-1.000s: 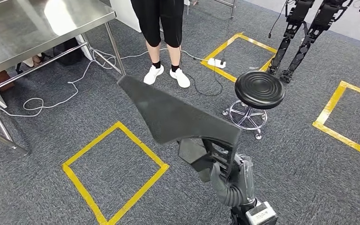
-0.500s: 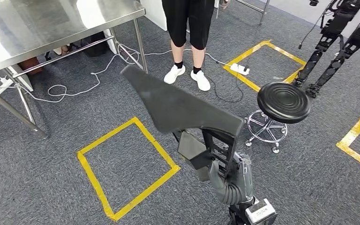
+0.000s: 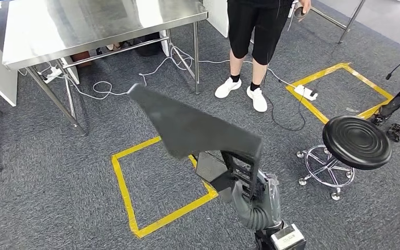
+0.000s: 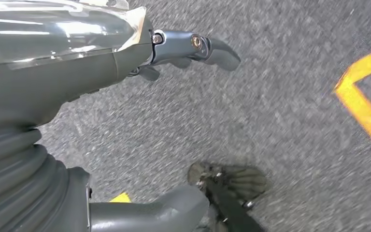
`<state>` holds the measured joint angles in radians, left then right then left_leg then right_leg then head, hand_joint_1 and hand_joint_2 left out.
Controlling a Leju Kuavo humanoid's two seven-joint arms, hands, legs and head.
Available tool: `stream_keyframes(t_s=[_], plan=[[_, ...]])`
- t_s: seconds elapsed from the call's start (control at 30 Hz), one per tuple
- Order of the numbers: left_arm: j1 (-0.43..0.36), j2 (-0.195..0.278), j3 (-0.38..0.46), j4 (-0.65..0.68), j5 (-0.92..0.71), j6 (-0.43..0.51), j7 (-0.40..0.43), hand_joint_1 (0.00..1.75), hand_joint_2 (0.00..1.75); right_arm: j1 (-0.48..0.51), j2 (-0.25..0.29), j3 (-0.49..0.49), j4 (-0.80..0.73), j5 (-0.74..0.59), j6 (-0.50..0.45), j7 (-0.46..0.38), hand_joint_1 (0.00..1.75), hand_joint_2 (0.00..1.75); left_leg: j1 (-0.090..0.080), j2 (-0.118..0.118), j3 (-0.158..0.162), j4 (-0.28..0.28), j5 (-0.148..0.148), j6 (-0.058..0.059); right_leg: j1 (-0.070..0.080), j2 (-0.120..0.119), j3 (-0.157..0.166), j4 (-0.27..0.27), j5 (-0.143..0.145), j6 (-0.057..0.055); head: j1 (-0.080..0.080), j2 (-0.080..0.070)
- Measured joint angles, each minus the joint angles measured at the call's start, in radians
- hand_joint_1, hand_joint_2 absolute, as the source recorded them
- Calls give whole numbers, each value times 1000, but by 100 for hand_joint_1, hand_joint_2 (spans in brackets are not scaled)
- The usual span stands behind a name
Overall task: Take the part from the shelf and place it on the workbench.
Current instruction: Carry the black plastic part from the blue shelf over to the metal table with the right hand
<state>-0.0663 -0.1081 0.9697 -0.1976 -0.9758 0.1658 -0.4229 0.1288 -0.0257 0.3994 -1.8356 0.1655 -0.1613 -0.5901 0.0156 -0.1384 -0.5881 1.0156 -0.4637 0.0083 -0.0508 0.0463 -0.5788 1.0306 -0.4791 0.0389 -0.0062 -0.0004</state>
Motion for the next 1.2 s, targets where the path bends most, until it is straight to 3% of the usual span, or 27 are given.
stream_keyframes(t_s=[0.07, 0.13, 0.2, 0.23, 0.27, 0.33, 0.4, 0.43, 0.5, 0.57, 0.63, 0.67, 0.73, 0.77, 0.83, 0.9, 1.0, 1.1, 1.2], plan=[[2, 0, 0, 0, 0, 0, 0, 0, 175, 0, 4, 0, 0, 0, 0, 0, 175, 175, 3, 50, -21, 47, -26, -8, -7, -21, 10, -2, -2, -17, -6, 0], [-1, 1, 0, 0, 0, -1, -2, 0, 175, 2, 6, 0, 0, 2, 0, 1, 175, 175, 5, 111, -84, 165, -83, -16, -1, -45, 17, -3, -8, -30, -12, 0], [-2, 1, 0, 0, 0, -4, -4, 0, 175, 3, 7, 0, 0, 4, 0, 2, 175, 175, 10, 130, -148, 270, -112, -24, 3, -71, 22, -2, -14, -35, -12, 0], [-2, 0, 0, 0, 0, -5, -5, 0, 175, 4, 7, 0, 0, 5, 0, 2, 175, 175, 13, 134, -159, 278, -100, -27, 3, -82, 25, -2, -19, -34, -12, 0], [-1, 1, 0, 0, 0, -6, -5, 0, 175, 5, 7, 0, 0, 6, 0, 2, 175, 175, 16, 139, -147, 244, -71, -29, 3, -92, 30, -2, -24, -31, -12, 0], [-2, 1, 0, 0, 0, -8, -5, 0, 175, 5, 9, 0, 0, 9, 0, 3, 175, 175, 17, 175, -85, 116, -2, -28, 5, -111, 44, -2, -36, -21, -13, 0], [-4, 2, 0, 0, 0, -11, -5, 0, 175, 5, 9, 0, 0, 11, 0, 4, 175, 175, 12, 203, -42, 33, 26, -21, 13, -128, 55, -5, -47, -7, -11, 0], [-5, 2, 0, 0, 0, -13, -5, 0, 175, 5, 9, 0, -1, 12, 0, 5, 175, 175, 6, 202, -40, 25, 22, -15, 17, -136, 60, -8, -50, 0, -10, 0], [-5, 2, 0, 0, 0, -15, -5, 0, 175, 5, 10, 0, -2, 12, 0, 6, 175, 175, 4, 180, -38, 16, 23, 2, 19, -149, 71, -18, -53, 14, -9, 0], [-3, 1, 0, 0, 0, -15, -5, 0, 175, 5, 10, 0, -3, 12, 0, 7, 175, 175, 4, 158, -24, -2, 30, 21, 20, -119, 66, 10, -73, 17, -6, 0], [-5, 1, 0, 0, 0, -16, -5, 0, 175, 7, 9, 1, -5, 13, 0, 8, 175, 175, 2, 136, -14, -11, 32, 34, 19, -72, 14, 120, -121, 3, -1, 0], [-6, 1, 0, 0, 0, -17, -5, 0, 175, 9, 8, 1, -5, 13, 0, 9, 175, 175, 1, 123, -13, -11, 31, 39, 20, -60, -27, 189, -145, -3, 0, 0], [-7, 1, 0, 0, 0, -21, -6, 0, 175, 13, 7, 0, -5, 17, 0, 11, 175, 175, -4, 96, -11, -10, 28, 42, 23, -51, -83, 261, -153, 1, 1, 0], [-6, 0, 0, 0, 1, -25, -7, 0, 175, 13, 6, 0, -5, 21, 1, 12, 175, 175, -6, 84, -8, -10, 26, 43, 25, -49, -85, 242, -132, 8, 1, 0], [-4, 0, 0, 0, 4, -42, -13, 0, 175, 12, 6, 1, -5, 32, 2, 13, 175, 175, -8, 64, -1, -9, 20, 39, 26, -45, -45, 113, -58, 21, 2, 0], [-2, -1, 0, 0, 10, -66, -24, 0, 175, 11, 7, 1, -4, 41, 3, 15, 175, 175, -13, 51, 1, -4, 12, 30, 28, -38, -8, 8, -5, 12, 3, 0], [1, 0, 0, 0, 13, -88, -34, 0, 175, 7, 9, 2, -4, 47, 4, 20, 175, 175, -16, 51, -1, 2, 5, 33, 30, -35, 2, -13, 10, -10, 2, 0], [1, 1, 0, 0, 12, -89, -35, 0, 175, 5, 12, 2, -4, 48, 3, 25, 175, 175, -18, 60, 9, -10, 1, 40, 24, -30, 11, -30, 13, -7, 1, 0], [1, 1, 0, 0, 11, -82, -33, 0, 175, 2, 18, 2, -2, 48, 1, 33, 175, 175, -10, 72, 76, -104, 25, 62, 32, -34, 21, -31, 12, -11, -1, 0]])
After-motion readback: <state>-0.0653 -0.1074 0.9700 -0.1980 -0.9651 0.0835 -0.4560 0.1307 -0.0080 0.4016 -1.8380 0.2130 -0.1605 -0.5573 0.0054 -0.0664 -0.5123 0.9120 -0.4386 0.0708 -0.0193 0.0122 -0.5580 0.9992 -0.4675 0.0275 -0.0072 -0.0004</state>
